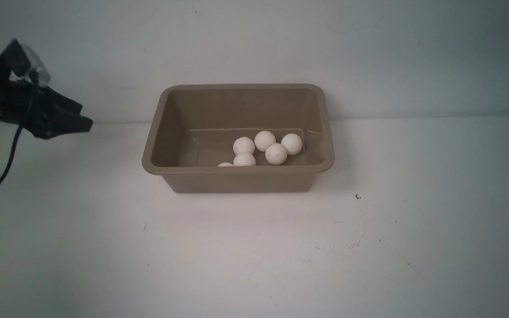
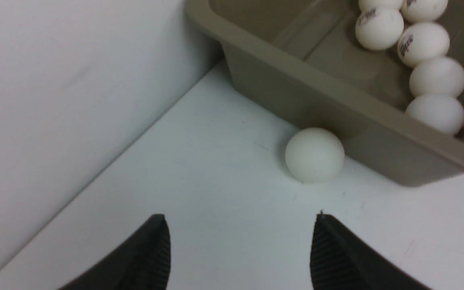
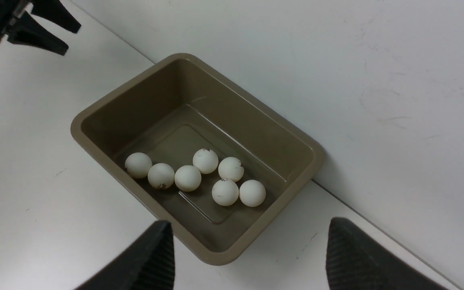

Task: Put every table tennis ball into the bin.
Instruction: Use the left arm to clamp the table tennis ball closest to it

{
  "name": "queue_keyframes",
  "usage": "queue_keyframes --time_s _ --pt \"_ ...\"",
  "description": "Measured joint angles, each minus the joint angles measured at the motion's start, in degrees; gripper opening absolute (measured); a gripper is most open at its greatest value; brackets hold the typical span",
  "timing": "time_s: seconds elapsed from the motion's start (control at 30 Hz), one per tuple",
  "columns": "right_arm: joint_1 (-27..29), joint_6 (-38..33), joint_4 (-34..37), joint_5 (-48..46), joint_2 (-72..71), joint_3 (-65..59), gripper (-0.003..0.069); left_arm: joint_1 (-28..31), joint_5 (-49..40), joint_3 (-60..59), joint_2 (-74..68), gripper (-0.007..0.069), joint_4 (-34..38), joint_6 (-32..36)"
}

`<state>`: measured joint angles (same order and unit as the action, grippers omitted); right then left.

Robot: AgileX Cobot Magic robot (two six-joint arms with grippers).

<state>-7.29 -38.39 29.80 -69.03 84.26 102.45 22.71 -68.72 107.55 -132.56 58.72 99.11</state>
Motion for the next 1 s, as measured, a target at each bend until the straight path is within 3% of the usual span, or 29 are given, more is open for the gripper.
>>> queue_keyframes --time_s 0.37,0.57,1.0 --pt "0.0 0.0 1.0 -1.3 1.4 0.0 0.0462 -1.1 0.2 0.0 -2.9 0.0463 3.0 10.2" --pt "0.0 -0.1 1.1 -1.5 1.4 0.0 0.0462 -5.2 0.2 0.1 -3.9 0.0503 3.6 14.4" --pt "0.0 -0.1 1.2 -3.0 1.4 0.0 0.0462 -8.2 0.4 0.1 -8.8 0.0503 4.4 16.8"
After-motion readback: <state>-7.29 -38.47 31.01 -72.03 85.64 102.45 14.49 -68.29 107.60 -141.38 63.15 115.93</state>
